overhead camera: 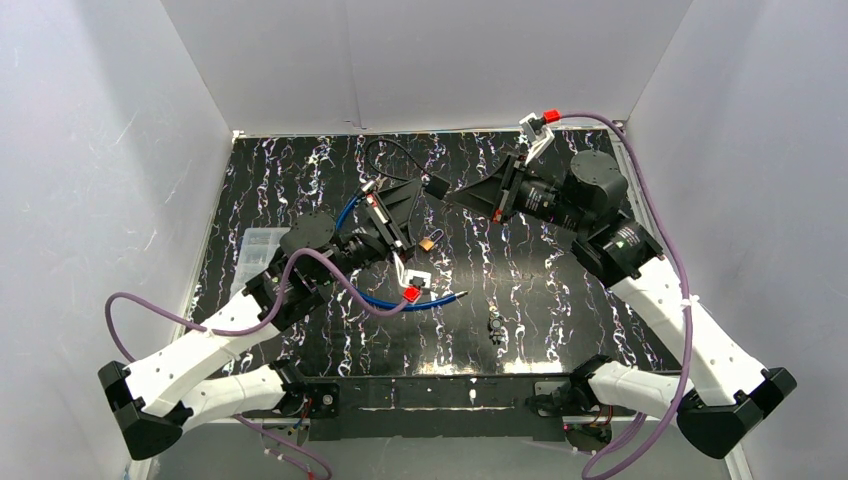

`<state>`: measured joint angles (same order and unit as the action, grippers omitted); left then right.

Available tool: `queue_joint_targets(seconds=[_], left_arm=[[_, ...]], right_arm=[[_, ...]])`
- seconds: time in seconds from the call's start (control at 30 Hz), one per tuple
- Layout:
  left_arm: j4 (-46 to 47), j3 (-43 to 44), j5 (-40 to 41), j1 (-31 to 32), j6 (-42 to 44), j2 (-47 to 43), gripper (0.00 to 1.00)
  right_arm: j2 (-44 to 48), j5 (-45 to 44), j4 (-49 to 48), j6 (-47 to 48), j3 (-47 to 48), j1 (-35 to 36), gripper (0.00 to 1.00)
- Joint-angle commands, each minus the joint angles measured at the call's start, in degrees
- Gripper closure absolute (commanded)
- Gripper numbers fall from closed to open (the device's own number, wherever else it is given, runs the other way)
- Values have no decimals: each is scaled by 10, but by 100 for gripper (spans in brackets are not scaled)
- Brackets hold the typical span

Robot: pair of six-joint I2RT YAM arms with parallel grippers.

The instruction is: Unlock with the key

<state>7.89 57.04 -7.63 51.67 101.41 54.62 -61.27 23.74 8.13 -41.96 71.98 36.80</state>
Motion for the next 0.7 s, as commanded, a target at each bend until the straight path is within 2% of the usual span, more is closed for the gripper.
queue_joint_targets(seconds=[0.0,0.2,0.43,0.53,0.67], left_arm=[[-2,-8,10,32,6,12,100],[-5,-3,39,45,-1,10,100],[-20,-25,-32,45,14,-28,100],[-30,-34,-69,45,26,-40,100],[-56,-33,-112,45,19,-55,100]], right_arm=[[8,-23,-112,-17,-9,7,99],[5,13,-145,-11,-16,12,99],[0,86,-123,46,-4,12,99],[-18,172,-121,65,19,10,99],[-43,212,-82,90,59,10,89]])
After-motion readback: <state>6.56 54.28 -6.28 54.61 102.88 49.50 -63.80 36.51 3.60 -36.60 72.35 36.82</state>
